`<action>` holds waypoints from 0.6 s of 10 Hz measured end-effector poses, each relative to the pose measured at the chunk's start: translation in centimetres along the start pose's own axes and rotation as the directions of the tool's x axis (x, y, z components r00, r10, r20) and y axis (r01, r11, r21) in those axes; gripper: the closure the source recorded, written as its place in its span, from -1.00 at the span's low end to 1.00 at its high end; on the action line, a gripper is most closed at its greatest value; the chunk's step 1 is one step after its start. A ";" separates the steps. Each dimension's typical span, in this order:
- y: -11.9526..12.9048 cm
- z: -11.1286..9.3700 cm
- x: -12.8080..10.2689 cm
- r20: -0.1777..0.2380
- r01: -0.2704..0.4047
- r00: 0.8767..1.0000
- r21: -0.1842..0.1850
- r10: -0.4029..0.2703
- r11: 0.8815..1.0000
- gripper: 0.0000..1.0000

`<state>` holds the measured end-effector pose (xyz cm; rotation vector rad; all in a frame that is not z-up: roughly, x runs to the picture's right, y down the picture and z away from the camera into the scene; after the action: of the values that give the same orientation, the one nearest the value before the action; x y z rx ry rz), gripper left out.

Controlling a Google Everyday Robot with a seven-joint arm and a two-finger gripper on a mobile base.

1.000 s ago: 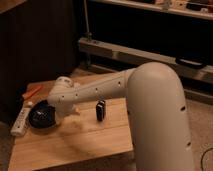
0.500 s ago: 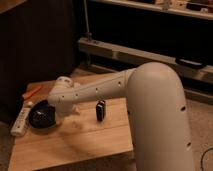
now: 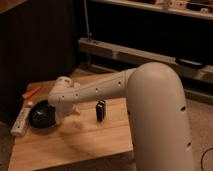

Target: Knock the eraser over

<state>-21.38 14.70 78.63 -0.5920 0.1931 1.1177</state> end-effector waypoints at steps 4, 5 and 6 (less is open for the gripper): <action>0.0 0.0 0.0 0.000 0.000 1.000 0.000 0.000 1.000 -0.48; 0.0 0.0 0.0 0.000 0.000 1.000 0.000 0.000 1.000 -0.48; 0.0 0.1 0.1 -0.004 0.000 1.000 0.001 0.000 1.000 -0.48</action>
<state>-21.31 14.85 78.71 -0.5930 0.1968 1.1165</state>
